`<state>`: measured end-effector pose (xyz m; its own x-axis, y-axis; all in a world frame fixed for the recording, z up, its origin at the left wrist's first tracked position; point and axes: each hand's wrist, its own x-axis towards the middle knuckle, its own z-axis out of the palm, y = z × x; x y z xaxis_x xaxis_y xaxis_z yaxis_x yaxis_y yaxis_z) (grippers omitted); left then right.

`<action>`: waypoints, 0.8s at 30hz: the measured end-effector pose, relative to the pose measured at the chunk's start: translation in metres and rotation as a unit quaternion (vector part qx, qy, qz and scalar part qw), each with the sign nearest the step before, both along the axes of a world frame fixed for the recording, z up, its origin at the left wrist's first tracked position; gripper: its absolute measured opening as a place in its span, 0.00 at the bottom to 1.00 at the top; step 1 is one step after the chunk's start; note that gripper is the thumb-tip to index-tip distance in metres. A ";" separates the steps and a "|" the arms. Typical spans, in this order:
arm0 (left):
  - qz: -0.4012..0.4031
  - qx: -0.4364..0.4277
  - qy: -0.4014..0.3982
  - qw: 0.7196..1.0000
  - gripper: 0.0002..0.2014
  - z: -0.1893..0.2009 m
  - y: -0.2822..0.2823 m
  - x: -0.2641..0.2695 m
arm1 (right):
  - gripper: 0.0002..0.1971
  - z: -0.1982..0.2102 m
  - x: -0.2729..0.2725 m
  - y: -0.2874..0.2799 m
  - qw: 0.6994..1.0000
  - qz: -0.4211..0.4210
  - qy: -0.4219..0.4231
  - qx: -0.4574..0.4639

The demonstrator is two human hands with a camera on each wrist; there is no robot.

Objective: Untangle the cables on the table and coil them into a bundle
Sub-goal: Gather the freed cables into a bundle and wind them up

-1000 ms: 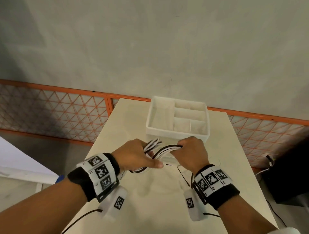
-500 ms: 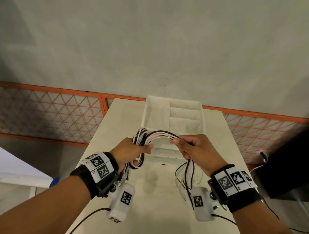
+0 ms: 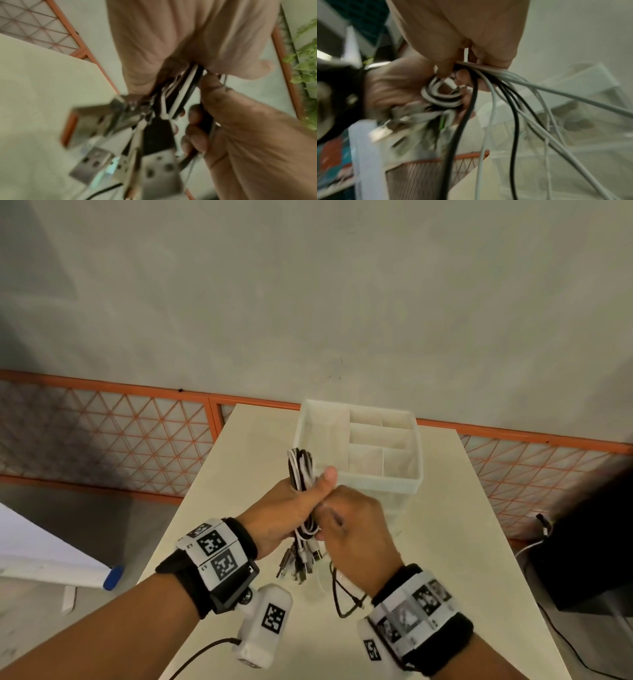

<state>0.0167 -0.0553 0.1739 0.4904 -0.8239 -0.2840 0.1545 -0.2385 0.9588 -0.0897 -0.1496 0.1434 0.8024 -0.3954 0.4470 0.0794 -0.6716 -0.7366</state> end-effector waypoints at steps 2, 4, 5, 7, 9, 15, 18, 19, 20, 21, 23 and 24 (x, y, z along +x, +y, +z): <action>0.061 -0.017 0.025 0.998 0.28 -0.002 -0.004 -0.003 | 0.10 -0.006 0.002 0.009 0.998 0.013 0.003 -0.058; 0.114 -0.020 0.026 0.993 0.15 -0.005 -0.006 -0.002 | 0.11 -0.009 0.002 0.010 0.996 0.049 0.024 -0.067; 0.132 -0.015 0.024 0.991 0.12 -0.006 -0.005 0.000 | 0.12 -0.009 0.001 0.009 0.995 0.071 0.037 -0.060; 0.146 -0.006 0.023 0.989 0.09 -0.006 -0.003 0.006 | 0.14 -0.003 -0.004 0.004 0.995 0.084 0.054 -0.023; 0.130 -0.007 0.008 0.991 0.07 -0.002 0.000 0.009 | 0.17 0.008 -0.007 -0.005 0.999 0.039 0.030 -0.003; -0.011 0.060 -0.127 0.990 0.10 0.002 0.005 0.001 | 0.36 0.040 0.003 -0.018 0.991 0.078 0.048 -0.100; -0.048 0.060 -0.164 0.984 0.09 0.005 0.006 -0.007 | 0.27 0.045 0.007 -0.024 0.993 0.070 0.001 -0.092; -0.051 0.055 -0.173 0.982 0.09 0.006 0.006 -0.009 | 0.26 0.045 0.007 -0.023 0.994 0.066 -0.009 -0.087; -0.051 0.049 -0.179 0.981 0.10 0.007 0.006 -0.010 | 0.25 0.044 0.007 -0.021 0.995 0.060 -0.014 -0.075; -0.051 0.041 -0.182 0.981 0.10 0.008 0.006 -0.010 | 0.25 0.044 0.007 -0.018 0.997 0.045 -0.021 -0.058; -0.041 0.031 -0.185 0.981 0.09 0.010 0.007 -0.009 | 0.26 0.043 0.006 -0.014 0.999 0.012 -0.029 0.010; -0.030 0.020 -0.175 0.984 0.07 0.010 0.007 -0.008 | 0.28 0.042 0.004 -0.013 0.998 0.009 -0.016 0.056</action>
